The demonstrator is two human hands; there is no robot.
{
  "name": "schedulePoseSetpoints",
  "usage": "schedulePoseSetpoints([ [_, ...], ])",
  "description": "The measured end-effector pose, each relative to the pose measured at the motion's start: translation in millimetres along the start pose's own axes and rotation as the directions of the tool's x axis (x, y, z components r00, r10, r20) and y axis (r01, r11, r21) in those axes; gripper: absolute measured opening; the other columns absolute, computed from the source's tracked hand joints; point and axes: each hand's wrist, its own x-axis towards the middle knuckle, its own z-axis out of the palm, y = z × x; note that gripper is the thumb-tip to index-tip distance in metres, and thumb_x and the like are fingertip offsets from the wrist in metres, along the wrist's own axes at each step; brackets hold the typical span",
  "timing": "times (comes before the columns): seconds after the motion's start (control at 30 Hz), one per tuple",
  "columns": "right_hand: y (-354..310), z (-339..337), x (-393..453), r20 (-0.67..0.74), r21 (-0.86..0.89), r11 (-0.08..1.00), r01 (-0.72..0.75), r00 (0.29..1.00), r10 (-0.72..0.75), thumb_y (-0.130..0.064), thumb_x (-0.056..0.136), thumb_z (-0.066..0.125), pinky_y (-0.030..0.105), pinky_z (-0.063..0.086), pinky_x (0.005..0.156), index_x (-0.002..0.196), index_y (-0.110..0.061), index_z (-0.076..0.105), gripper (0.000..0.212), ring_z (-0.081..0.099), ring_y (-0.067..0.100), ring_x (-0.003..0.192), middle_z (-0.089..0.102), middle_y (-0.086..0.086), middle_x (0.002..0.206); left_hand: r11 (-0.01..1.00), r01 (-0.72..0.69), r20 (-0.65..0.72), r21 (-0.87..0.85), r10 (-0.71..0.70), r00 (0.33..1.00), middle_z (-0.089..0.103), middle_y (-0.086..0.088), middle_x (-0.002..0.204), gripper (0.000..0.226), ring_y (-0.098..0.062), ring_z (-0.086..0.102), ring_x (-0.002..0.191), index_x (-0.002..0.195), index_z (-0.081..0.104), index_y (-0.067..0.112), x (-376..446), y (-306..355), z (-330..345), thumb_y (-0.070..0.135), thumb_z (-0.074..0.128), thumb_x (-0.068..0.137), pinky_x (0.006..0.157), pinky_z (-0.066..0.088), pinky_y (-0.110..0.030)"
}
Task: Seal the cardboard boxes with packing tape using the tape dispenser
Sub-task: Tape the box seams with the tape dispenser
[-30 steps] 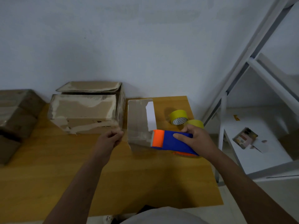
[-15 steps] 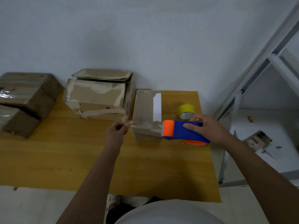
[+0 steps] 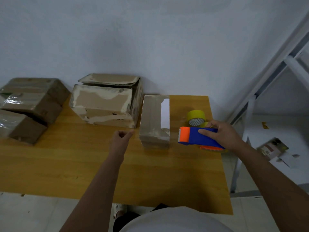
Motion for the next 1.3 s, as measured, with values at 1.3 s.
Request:
schedulePoseSetpoints([
  [1.3, 11.2, 14.0, 23.0, 0.032, -0.085, 0.996, -0.015, 0.999, 0.017, -0.056, 0.081, 0.063, 0.011, 0.037, 0.044, 0.082, -0.029, 0.055, 0.028, 0.062, 0.002, 0.059, 0.064, -0.01, 0.07, 0.983, 0.118, -0.004, 0.137, -0.119, 0.993, 0.049, -0.001, 0.103, 0.058, -0.018, 0.05, 0.091, 0.111, 0.048, 0.012, 14.0, -11.2, 21.3, 0.049, 0.078, 0.079, 0.07, 0.04, -0.034],
])
